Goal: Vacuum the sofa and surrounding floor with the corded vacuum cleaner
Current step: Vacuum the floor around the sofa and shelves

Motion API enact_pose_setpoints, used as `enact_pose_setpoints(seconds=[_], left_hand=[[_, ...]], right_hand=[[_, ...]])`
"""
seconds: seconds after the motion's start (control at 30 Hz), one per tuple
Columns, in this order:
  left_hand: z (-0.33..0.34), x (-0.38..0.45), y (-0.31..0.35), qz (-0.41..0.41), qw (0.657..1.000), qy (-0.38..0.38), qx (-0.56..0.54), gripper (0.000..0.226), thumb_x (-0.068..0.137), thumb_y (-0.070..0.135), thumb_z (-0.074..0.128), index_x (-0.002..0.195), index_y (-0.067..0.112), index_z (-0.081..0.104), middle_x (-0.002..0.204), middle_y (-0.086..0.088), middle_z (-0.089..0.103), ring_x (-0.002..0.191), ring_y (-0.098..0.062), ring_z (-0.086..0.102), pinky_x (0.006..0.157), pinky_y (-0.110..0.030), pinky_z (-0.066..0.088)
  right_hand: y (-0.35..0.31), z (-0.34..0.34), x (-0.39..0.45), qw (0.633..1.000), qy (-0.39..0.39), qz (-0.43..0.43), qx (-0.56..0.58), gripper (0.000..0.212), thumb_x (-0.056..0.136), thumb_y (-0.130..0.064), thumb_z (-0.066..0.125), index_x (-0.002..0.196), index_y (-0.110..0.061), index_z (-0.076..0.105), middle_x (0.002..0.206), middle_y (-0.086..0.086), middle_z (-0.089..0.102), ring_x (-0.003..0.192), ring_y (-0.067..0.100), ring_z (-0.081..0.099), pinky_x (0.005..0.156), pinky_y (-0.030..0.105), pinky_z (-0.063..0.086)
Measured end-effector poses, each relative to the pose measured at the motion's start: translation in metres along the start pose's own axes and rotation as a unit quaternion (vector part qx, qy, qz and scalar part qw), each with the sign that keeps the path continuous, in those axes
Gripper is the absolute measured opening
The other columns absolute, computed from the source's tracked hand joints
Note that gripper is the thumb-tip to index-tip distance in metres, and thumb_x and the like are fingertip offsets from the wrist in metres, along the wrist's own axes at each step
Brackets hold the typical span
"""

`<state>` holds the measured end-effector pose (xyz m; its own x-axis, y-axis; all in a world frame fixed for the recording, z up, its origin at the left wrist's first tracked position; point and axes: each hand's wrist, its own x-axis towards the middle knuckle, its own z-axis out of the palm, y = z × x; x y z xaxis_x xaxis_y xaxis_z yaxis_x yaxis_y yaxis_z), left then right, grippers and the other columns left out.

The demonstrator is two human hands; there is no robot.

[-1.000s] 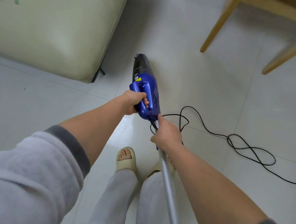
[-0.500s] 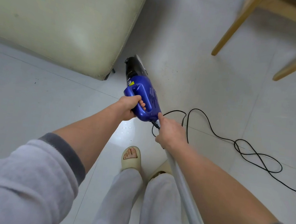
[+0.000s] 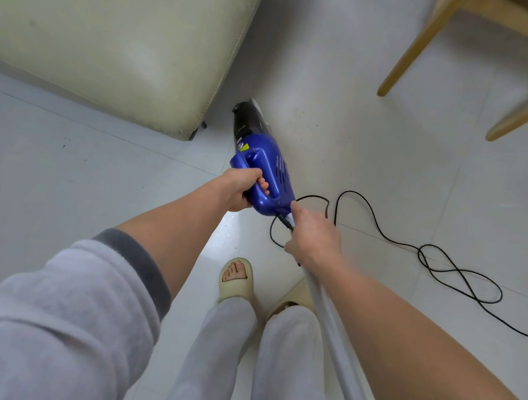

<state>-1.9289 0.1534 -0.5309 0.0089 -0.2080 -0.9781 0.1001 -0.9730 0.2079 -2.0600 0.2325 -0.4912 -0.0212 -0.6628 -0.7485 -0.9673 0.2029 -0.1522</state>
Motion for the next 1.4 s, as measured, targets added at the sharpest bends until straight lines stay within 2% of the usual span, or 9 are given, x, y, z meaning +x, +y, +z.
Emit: enact_pose_setpoints(seconds=[0.17,0.37,0.47,0.67,0.87,1.0,1.13,1.4], left_hand=[[0.001,-0.006,-0.003,0.001,0.999,0.013,0.031,0.014,0.095,0.003,0.046,0.084,0.007,0.054,0.064,-0.003,0.052,0.057,-0.012,0.052,0.063,-0.023,0.05],[0.008,-0.004,0.012,0.011,0.998,0.018,0.059,0.01,0.095,0.004,0.047,0.089,0.006,0.056,0.068,-0.003,0.054,0.06,-0.012,0.054,0.064,-0.023,0.051],[0.014,-0.006,0.013,0.015,0.997,0.019,0.079,0.015,0.096,0.005,0.045,0.085,0.007,0.054,0.067,-0.002,0.053,0.059,-0.011,0.052,0.061,-0.022,0.05],[0.028,-0.01,0.01,0.014,0.994,0.014,0.104,0.015,0.096,0.006,0.045,0.084,0.009,0.054,0.066,-0.002,0.053,0.057,-0.011,0.052,0.06,-0.021,0.05],[0.066,-0.014,-0.007,0.009,0.993,0.01,0.116,0.018,0.097,0.007,0.045,0.082,0.008,0.054,0.066,-0.002,0.053,0.058,-0.011,0.052,0.061,-0.022,0.05],[0.09,-0.013,-0.019,0.011,0.992,0.001,0.122,0.019,0.097,0.006,0.044,0.08,0.008,0.053,0.066,-0.002,0.052,0.057,-0.012,0.051,0.061,-0.021,0.05],[0.116,-0.011,-0.03,0.015,0.991,0.0,0.133,0.018,0.097,0.007,0.045,0.081,0.008,0.054,0.065,-0.002,0.053,0.057,-0.011,0.051,0.062,-0.022,0.05],[0.157,-0.008,-0.043,0.017,0.987,-0.005,0.159,0.019,0.097,0.007,0.044,0.08,0.008,0.053,0.063,-0.002,0.052,0.055,-0.012,0.051,0.059,-0.022,0.05]], right_hand=[[-0.002,0.009,-0.009,1.0,-0.008,0.007,0.028,0.042,0.079,-0.006,0.06,0.114,-0.02,0.042,0.086,0.002,0.055,0.075,0.024,0.051,0.058,0.03,0.038],[0.001,-0.001,0.002,0.999,-0.001,0.018,0.051,0.037,0.079,-0.008,0.062,0.108,-0.019,0.043,0.087,0.001,0.05,0.08,0.025,0.049,0.06,0.029,0.037],[0.005,0.001,0.001,0.998,-0.008,0.022,0.064,0.038,0.078,-0.009,0.062,0.108,-0.021,0.042,0.084,-0.001,0.047,0.081,0.024,0.048,0.06,0.029,0.037],[0.015,0.003,-0.008,0.996,-0.003,0.023,0.091,0.039,0.078,-0.005,0.058,0.112,-0.017,0.044,0.088,0.002,0.055,0.081,0.025,0.051,0.061,0.03,0.038],[0.053,0.001,-0.021,0.994,0.0,0.041,0.101,0.039,0.079,-0.004,0.058,0.113,-0.018,0.045,0.101,0.003,0.06,0.083,0.025,0.048,0.062,0.03,0.036],[0.078,0.003,-0.026,0.993,0.002,0.052,0.103,0.042,0.078,-0.003,0.058,0.114,-0.02,0.045,0.097,0.001,0.059,0.082,0.025,0.048,0.06,0.03,0.036],[0.103,0.008,-0.031,0.991,0.015,0.063,0.115,0.039,0.08,-0.005,0.058,0.114,-0.019,0.045,0.089,0.0,0.05,0.081,0.025,0.046,0.063,0.031,0.037],[0.142,0.011,-0.038,0.988,0.021,0.077,0.129,0.041,0.081,-0.005,0.058,0.117,-0.02,0.045,0.087,0.0,0.049,0.078,0.025,0.046,0.063,0.03,0.036]])
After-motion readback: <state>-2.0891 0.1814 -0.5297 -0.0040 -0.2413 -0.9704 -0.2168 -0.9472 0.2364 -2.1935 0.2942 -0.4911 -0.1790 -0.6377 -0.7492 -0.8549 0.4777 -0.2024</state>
